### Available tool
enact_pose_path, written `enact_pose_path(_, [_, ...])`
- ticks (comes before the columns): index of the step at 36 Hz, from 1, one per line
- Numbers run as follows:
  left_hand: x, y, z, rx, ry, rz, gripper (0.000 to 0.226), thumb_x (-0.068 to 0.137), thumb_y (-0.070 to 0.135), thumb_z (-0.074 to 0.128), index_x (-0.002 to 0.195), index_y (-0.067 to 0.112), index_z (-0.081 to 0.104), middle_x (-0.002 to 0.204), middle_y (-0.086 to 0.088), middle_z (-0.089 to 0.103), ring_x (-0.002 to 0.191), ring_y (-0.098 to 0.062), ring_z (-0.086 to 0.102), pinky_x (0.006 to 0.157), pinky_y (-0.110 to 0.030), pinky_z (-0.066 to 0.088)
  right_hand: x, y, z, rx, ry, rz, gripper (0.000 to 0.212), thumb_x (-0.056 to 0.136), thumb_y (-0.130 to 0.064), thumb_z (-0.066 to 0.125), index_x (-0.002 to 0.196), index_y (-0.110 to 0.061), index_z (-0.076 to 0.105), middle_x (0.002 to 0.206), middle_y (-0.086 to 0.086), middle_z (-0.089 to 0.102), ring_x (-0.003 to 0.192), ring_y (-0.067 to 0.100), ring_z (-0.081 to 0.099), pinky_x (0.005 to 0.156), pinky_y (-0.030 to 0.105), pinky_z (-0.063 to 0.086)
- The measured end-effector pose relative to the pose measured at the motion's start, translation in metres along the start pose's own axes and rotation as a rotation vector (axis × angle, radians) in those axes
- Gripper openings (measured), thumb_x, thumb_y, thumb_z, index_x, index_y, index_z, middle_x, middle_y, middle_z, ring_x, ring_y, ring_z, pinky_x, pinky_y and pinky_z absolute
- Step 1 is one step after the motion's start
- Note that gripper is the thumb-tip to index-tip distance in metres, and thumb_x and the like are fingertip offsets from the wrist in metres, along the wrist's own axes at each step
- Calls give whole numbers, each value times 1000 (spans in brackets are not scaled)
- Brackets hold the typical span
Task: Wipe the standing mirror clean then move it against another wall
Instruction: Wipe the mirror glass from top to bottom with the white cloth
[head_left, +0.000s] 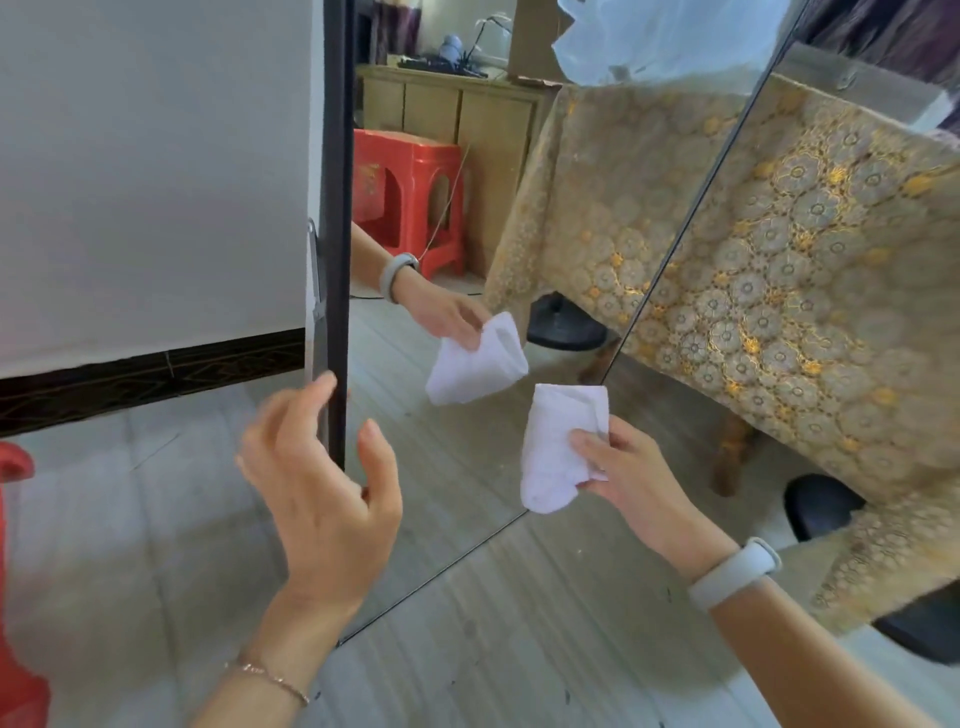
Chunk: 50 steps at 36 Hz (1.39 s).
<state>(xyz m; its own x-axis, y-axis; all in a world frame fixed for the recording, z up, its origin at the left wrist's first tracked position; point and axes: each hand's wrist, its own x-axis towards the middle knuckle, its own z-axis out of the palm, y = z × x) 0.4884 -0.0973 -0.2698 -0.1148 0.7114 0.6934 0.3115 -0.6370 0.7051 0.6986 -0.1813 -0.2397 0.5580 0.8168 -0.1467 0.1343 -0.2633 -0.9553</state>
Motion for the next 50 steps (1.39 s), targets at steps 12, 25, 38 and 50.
enact_pose_path(12, [-24, 30, 10, -223, -600, -96, 32, 85, 37, 40, 115, 30, 46, 105, 21, 43, 98, 5, 45, 69, -9, 41, -19, -31, 19, -160, 34, -63, 9, 83, 3, 53, 79, 3, 61, 70, 11, 54, 65, 21, 54, 58, 27, 51])
enact_pose_path(25, [-29, 38, 13, -602, -1176, -513, 107, 61, 53, 74, 138, 52, 0, 145, 27, 27, 132, 7, 26, 101, -17, 28, -31, -78, 6, 2, -234, 154, 31, 85, 12, 39, 72, -5, 62, 57, 6, 50, 45, 11, 38, 35, 15, 37])
enact_pose_path(38, [-10, 44, 10, -617, -1074, -1017, 25, 90, 22, 53, 100, 1, 60, 95, -9, 61, 93, -24, 62, 81, -31, 47, -39, -29, 5, -258, -172, -151, 36, 88, -11, 55, 122, -16, 45, 121, 3, 55, 106, 10, 53, 87, 17, 44])
enact_pose_path(50, [9, 45, 9, -470, -921, -1036, 37, 89, 46, 46, 100, 15, 63, 97, -1, 65, 93, -17, 59, 79, -30, 45, -47, -15, 37, -91, -334, -16, 16, 84, -9, 61, 97, -13, 52, 70, -17, 66, 66, -5, 60, 63, 10, 46])
